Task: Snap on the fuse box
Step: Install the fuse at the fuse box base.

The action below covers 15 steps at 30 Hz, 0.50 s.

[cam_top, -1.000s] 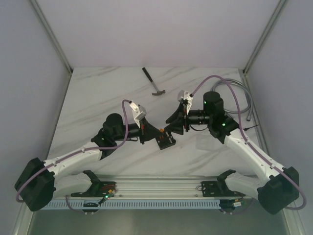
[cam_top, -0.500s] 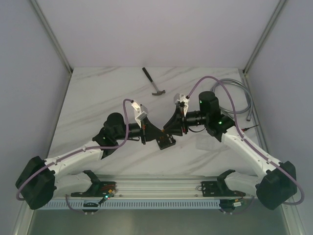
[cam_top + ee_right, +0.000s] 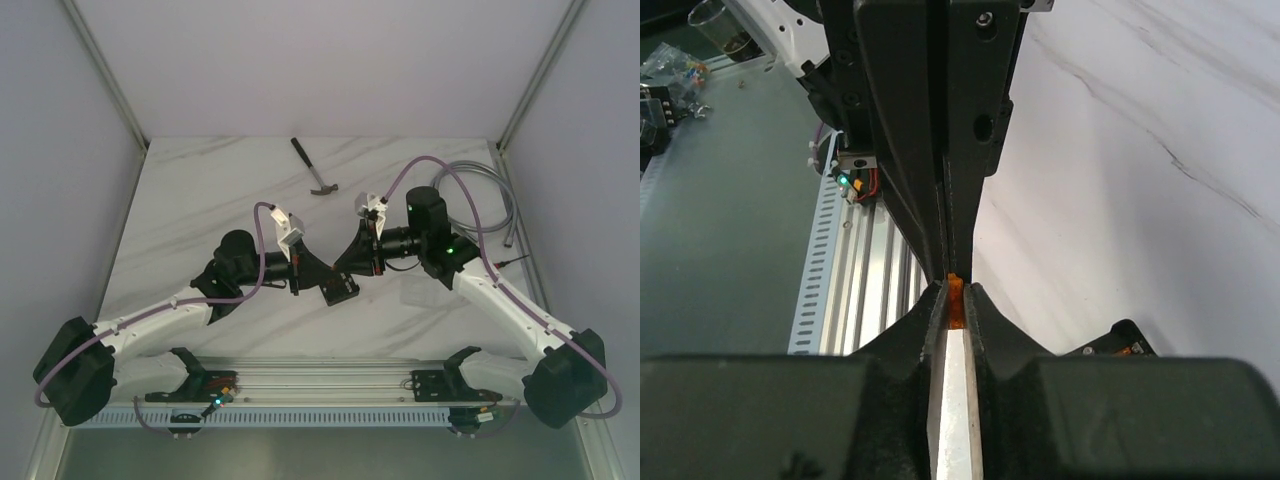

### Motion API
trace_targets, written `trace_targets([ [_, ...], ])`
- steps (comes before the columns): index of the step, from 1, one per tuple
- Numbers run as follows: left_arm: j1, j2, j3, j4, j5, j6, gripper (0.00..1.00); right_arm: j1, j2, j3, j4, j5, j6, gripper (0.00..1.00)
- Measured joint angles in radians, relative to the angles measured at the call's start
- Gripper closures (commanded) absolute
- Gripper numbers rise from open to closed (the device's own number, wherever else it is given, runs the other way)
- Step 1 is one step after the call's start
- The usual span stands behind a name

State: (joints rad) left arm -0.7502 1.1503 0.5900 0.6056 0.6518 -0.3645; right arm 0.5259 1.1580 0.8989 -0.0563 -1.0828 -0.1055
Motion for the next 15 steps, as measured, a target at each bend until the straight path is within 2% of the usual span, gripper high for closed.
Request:
trace_targets([
  [4,0.000,0.000,0.000,0.000,0.000,0.000,1.00,0.000,0.000,0.000,-0.002,-0.006,-0.008,1.00],
  [8,0.000,0.000,0.000,-0.002,-0.013,0.000,0.97,0.000,0.000,0.000,-0.004,0.000,-0.015,1.00],
  [15,0.000,0.000,-0.002,-0.060,-0.180,-0.020,0.66,0.018,0.011,0.002,-0.006,0.154,0.001,1.00],
])
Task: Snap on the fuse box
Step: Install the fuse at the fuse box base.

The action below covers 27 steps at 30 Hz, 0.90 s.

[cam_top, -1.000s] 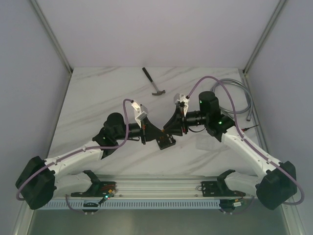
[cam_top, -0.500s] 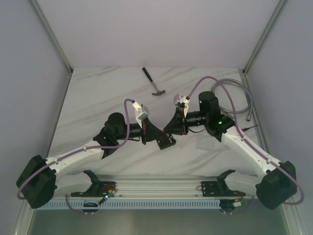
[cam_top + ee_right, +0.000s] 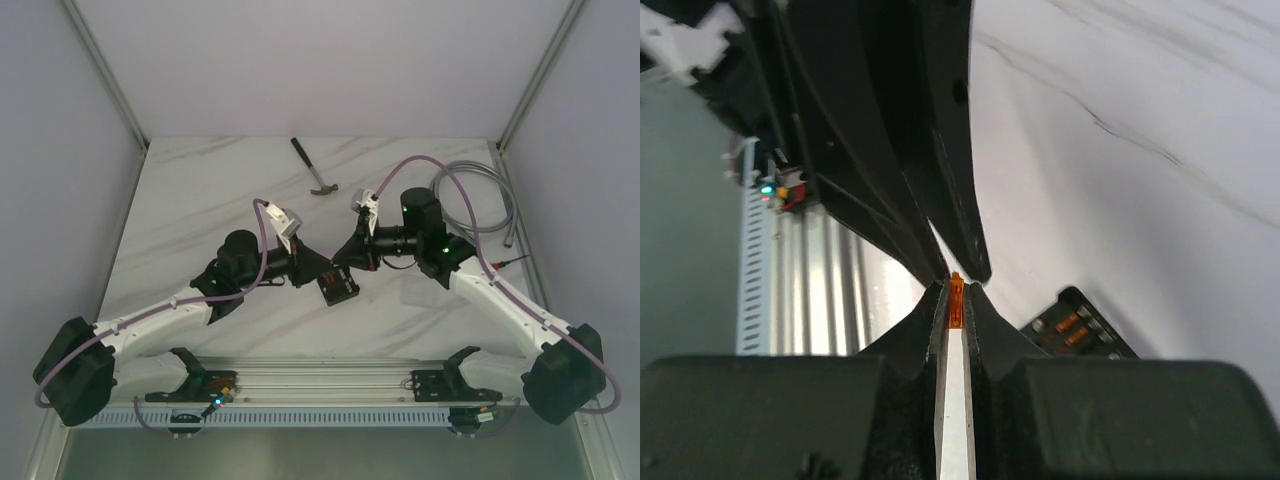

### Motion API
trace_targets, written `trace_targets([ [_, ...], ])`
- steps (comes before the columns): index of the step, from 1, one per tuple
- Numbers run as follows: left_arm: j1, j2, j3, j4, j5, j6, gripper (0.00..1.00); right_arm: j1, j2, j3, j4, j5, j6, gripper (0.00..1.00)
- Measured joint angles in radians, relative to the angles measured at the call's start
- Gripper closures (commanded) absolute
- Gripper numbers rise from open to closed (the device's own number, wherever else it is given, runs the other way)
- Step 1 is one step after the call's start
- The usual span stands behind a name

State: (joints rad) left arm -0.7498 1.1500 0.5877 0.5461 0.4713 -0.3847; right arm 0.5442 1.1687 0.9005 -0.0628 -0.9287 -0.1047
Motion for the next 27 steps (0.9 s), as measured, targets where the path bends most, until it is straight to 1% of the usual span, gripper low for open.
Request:
trace_targets([
  [1,0.006,0.000,-0.001,-0.020,-0.041,-0.006,0.62,0.006,0.007,0.000,-0.003,0.043,0.008,1.00],
  [7,0.070,-0.013,-0.038,-0.142,-0.315,-0.053,0.29,0.074,0.083,0.000,-0.034,0.320,0.084,1.00],
  [10,0.087,-0.043,-0.072,-0.205,-0.440,-0.079,0.16,0.118,0.129,0.000,-0.045,0.486,0.129,1.00],
  [14,0.105,-0.077,-0.096,-0.287,-0.593,-0.114,0.04,0.179,0.192,0.006,-0.053,0.687,0.190,1.00],
  [16,0.111,-0.090,-0.098,-0.328,-0.660,-0.132,0.01,0.214,0.234,0.024,-0.067,0.777,0.218,1.00],
  [21,0.120,-0.113,-0.105,-0.416,-0.808,-0.168,0.00,0.301,0.327,0.071,-0.101,0.969,0.283,1.00],
  [27,0.124,-0.119,-0.135,-0.467,-0.900,-0.183,0.00,0.334,0.341,0.071,-0.130,1.104,0.350,1.00],
])
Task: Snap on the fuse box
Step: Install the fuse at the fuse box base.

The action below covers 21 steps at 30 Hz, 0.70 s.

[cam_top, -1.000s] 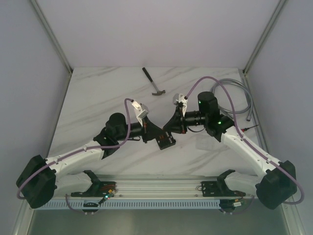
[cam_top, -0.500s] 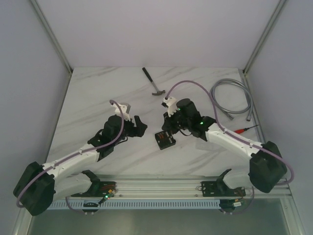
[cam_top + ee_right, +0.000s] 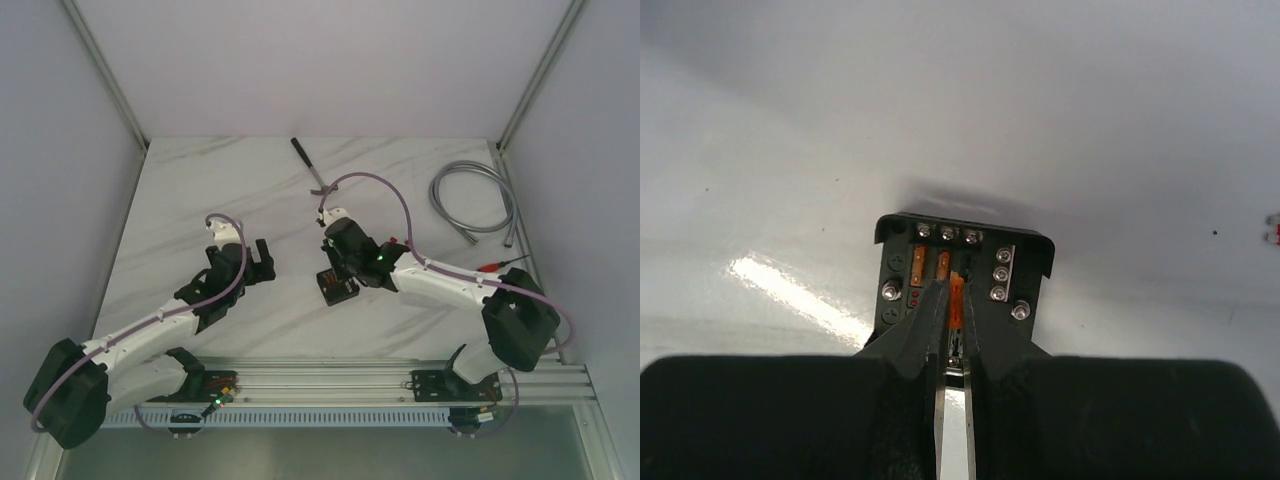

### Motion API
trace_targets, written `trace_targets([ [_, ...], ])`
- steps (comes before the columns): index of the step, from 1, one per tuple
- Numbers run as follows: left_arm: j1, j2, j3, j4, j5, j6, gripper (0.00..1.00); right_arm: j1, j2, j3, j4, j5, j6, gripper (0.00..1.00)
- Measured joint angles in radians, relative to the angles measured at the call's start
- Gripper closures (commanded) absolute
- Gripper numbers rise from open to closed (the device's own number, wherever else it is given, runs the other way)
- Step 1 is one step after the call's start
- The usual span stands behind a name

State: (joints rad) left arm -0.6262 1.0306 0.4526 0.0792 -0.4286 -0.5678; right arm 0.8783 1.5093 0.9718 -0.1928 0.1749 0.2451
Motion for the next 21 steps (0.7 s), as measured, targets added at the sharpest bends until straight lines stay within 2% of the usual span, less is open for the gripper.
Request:
trace_targets([
  [11,0.012,0.022,0.000,-0.024,-0.056,-0.005,0.00,0.029,0.104,0.009,-0.015,0.094,0.069,1.00],
  [21,0.018,0.022,0.000,-0.027,-0.063,-0.009,0.00,0.035,0.115,0.009,-0.020,0.126,0.092,1.00],
])
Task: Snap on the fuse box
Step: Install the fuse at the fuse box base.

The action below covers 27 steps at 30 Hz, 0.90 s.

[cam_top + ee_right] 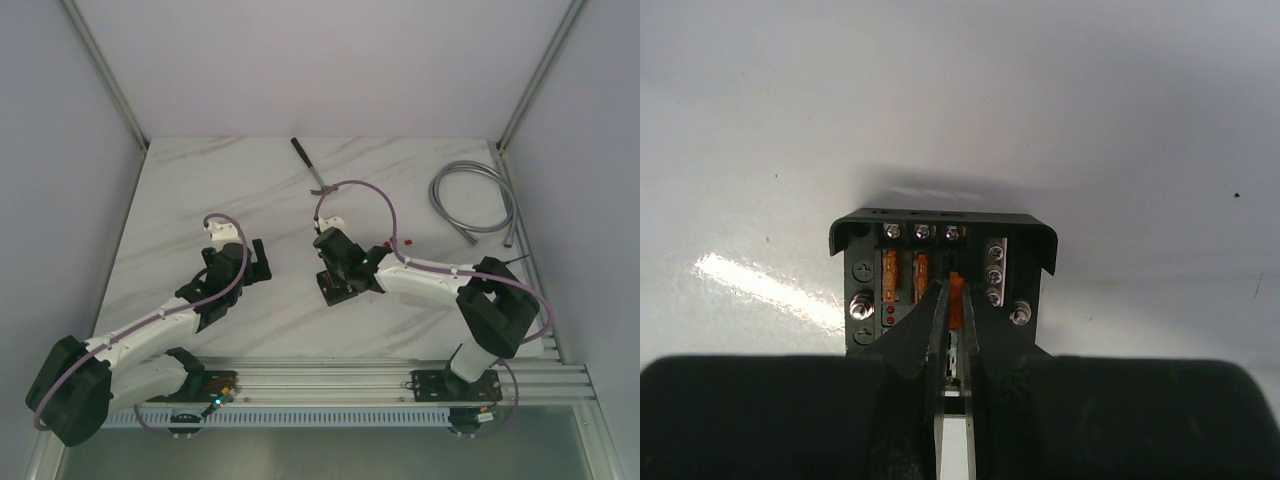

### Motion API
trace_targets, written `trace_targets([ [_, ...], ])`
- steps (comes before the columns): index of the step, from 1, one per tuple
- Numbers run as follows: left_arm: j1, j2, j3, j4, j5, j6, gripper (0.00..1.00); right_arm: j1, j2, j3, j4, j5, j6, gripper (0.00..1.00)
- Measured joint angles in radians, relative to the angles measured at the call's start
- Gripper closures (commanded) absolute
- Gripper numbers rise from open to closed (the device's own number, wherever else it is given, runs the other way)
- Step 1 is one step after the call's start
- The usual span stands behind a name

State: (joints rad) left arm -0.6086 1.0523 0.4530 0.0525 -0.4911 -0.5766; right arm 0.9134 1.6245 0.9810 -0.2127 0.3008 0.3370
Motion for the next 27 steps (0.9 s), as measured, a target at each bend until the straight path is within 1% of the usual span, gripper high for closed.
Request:
trace_targets([
  [13,0.000,0.003,0.000,-0.001,0.000,-0.007,0.00,0.005,0.031,0.004,0.002,0.011,0.026,1.00],
  [19,0.000,0.009,0.000,-0.001,0.000,-0.007,0.00,0.005,0.031,0.005,0.002,0.015,0.037,0.91],
  [24,0.001,0.009,0.000,-0.001,0.000,-0.007,0.00,0.005,0.032,0.005,0.002,0.020,0.044,0.89],
  [27,0.001,0.009,0.000,-0.001,0.000,-0.007,0.00,0.005,0.033,0.005,0.002,0.026,0.050,0.84],
])
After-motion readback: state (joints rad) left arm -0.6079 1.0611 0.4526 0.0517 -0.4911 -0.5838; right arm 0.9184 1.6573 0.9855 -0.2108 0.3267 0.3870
